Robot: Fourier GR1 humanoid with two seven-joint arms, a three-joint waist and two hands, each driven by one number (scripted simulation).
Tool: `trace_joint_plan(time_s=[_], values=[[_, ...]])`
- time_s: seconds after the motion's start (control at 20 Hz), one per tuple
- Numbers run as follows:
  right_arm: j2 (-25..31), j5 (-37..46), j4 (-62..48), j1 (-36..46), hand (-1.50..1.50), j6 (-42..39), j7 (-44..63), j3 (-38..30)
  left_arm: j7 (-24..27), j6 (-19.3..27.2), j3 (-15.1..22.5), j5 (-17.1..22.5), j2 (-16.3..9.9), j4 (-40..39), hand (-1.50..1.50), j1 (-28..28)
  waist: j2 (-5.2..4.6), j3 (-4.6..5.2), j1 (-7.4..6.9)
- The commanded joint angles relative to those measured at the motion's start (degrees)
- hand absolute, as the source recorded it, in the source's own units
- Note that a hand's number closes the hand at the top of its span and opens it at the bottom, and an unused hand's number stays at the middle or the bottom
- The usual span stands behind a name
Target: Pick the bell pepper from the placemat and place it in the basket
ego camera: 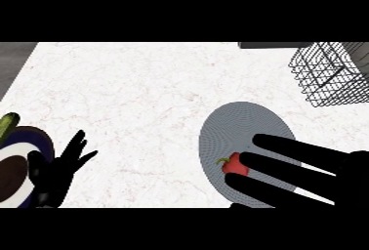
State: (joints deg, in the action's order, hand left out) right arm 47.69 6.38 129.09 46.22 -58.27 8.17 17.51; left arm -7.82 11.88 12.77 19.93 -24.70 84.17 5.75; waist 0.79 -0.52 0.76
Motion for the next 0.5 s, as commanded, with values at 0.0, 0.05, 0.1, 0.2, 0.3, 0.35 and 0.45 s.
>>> trace_joint_plan(time_s=[0.0, 0.05, 0.1, 0.2, 0.3, 0.35, 0.45], values=[[2.1, -2.5, -1.3, 0.4, -1.50, -4.5, -2.0, -3.5, -4.4, 1.5, 2.4, -2.0, 0.9, -2.7, 0.00, 1.5, -0.72, 0.53, -0.53], [-0.4, 1.1, 0.2, -1.9, -1.50, -2.3, -0.1, 0.5, -4.0, -0.3, 1.5, -1.4, 0.7, -5.2, 0.00, -0.4, -0.87, 0.55, -0.53], [-0.1, -2.2, 1.3, -1.3, -1.50, -2.9, 0.6, -0.6, -4.1, -1.4, 0.2, -0.1, 0.7, -7.9, 0.00, -1.5, -0.75, 0.61, 0.08], [-0.4, -0.2, 1.5, -4.4, -1.50, -1.9, 0.4, -0.7, -1.6, -1.0, 1.9, -1.8, 2.4, -7.3, 0.00, 0.6, -0.81, 0.55, -0.30], [-1.8, 0.4, 1.0, -5.1, -1.50, -1.6, 1.6, 0.9, -5.0, 0.5, 2.1, -2.2, 1.1, -1.4, 0.00, 2.6, -0.74, 0.50, -1.02], [-5.1, 4.2, 3.2, -6.9, -1.50, 1.1, 3.6, 5.8, -4.1, -0.5, 1.2, -2.1, 2.0, -8.1, 0.00, -2.4, -1.03, 0.55, -0.43], [-5.0, 3.8, 0.1, -5.3, -1.50, -0.7, 1.7, 3.7, -5.4, 1.5, 2.7, -3.3, 2.8, -3.0, 0.00, 0.7, -0.88, 0.53, -1.24]])
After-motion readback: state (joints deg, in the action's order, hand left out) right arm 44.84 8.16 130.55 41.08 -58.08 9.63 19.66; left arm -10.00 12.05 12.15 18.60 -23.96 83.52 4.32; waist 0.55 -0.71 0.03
